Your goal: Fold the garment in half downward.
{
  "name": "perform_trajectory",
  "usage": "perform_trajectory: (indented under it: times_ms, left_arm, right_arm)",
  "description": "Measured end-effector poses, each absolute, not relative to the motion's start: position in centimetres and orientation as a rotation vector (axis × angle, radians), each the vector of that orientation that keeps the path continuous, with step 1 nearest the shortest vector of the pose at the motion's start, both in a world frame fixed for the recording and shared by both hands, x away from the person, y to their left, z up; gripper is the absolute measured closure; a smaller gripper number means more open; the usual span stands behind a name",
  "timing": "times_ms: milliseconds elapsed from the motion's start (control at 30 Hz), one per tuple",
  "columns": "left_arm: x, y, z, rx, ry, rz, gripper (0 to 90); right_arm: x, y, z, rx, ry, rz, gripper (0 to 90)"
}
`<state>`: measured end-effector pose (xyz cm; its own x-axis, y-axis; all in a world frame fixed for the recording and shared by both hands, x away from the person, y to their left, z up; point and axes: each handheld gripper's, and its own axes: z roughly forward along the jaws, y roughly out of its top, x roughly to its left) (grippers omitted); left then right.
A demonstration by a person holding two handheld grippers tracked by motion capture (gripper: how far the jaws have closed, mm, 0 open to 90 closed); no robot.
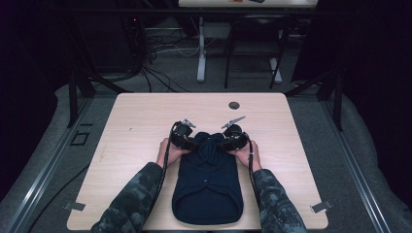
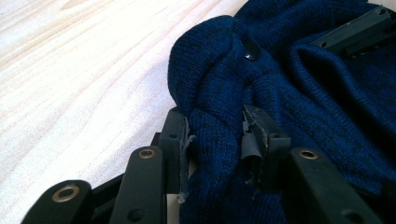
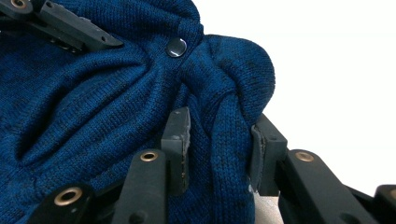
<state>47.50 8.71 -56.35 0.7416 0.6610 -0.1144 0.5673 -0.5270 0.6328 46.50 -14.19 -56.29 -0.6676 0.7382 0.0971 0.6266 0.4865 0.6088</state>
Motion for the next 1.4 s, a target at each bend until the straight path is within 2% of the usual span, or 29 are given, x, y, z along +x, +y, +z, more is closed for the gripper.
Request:
perform_trajectory:
  times_ms: [933, 1200, 1400]
  left_arm:
    - [46.4, 9.7, -53.9, 2.264, 0.888, 0.139, 61.2]
    - [45.6, 9.8, -52.8, 2.240, 0.825, 0.175, 65.8]
    - [44.4, 9.6, -51.7, 2.227, 0.750, 0.261, 67.3]
  right_arm:
    - [43.5, -14.0, -53.2, 0.964, 2.441, 0.934, 65.2]
    - [42.3, -14.3, -52.0, 0.921, 2.391, 0.968, 64.9]
    - [41.7, -14.8, -51.2, 0.926, 2.368, 1.010, 63.9]
